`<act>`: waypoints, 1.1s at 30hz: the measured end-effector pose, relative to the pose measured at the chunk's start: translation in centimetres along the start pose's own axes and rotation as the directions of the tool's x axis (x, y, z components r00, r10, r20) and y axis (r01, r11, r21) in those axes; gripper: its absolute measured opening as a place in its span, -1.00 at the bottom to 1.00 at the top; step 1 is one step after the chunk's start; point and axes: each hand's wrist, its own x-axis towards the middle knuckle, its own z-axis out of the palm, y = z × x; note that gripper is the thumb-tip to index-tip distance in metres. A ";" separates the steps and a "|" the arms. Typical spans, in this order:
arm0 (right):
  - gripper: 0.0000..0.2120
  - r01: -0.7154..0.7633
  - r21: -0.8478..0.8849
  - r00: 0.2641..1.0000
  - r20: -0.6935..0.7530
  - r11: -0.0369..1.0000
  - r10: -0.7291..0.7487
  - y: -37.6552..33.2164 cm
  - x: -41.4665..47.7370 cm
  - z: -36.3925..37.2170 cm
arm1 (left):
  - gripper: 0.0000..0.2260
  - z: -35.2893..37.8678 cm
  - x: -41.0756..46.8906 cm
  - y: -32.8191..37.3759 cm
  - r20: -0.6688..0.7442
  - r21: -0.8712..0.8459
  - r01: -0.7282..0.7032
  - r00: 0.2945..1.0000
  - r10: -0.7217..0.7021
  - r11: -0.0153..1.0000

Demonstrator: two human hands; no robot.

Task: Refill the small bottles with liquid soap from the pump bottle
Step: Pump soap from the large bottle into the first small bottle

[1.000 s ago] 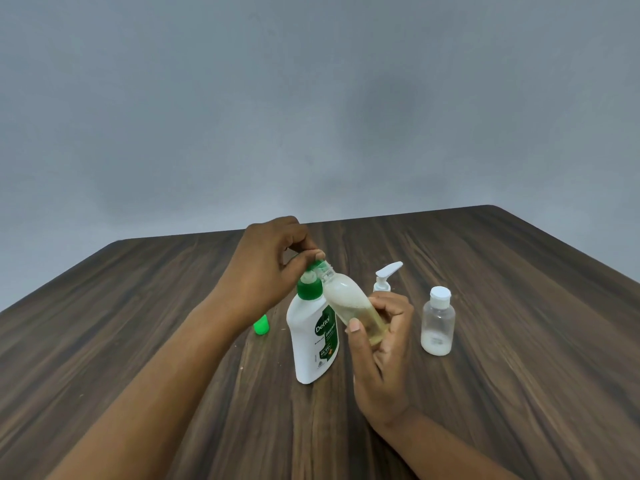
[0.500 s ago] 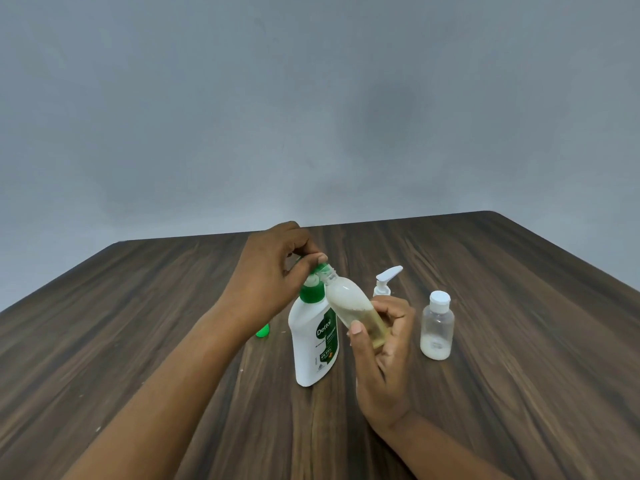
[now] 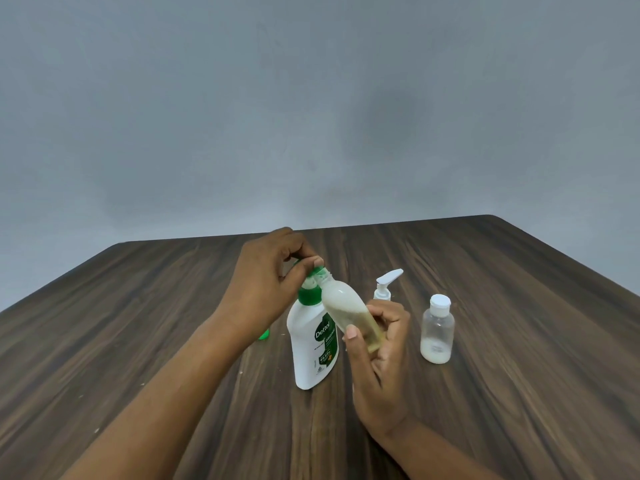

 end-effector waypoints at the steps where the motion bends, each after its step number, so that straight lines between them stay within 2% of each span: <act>1: -0.80 0.000 0.007 1.000 0.000 1.000 0.000 0.0 0.0 0.0 | -0.88 0.0 0.0 -0.1 -0.001 0.004 0.001 1.000 -0.001 1.000; 6: -0.82 -0.050 0.051 0.999 -0.009 0.997 0.050 0.3 -0.2 0.0 | -0.87 1.2 -1.0 -0.3 -0.072 -0.045 0.031 0.997 -0.034 0.999; 17: -0.82 -0.043 0.060 0.999 0.004 0.997 0.042 -0.1 0.0 -0.1 | -0.90 0.3 0.0 0.3 -0.034 0.001 -0.004 0.999 0.004 1.000; 21: -0.81 -0.044 0.051 0.999 0.000 0.998 0.044 -0.2 -0.2 0.0 | -0.90 0.5 -0.3 -0.2 -0.027 -0.066 0.014 1.000 -0.015 0.998; 25: -0.82 -0.103 0.074 0.995 0.009 0.992 0.103 0.1 -0.5 -0.1 | -0.89 0.5 -0.5 -0.6 0.002 -0.056 -0.003 1.000 0.003 0.998; 30: -0.72 -0.211 0.121 0.975 0.089 0.970 0.201 0.1 -0.3 -0.1 | -0.90 0.5 -0.5 -0.1 -0.064 -0.053 -0.018 0.998 0.015 0.998; 33: -0.71 -0.150 0.051 0.984 0.101 0.987 0.144 0.1 -0.2 -0.3 | -0.90 0.5 -0.4 -0.1 -0.052 -0.050 -0.019 0.999 0.016 0.999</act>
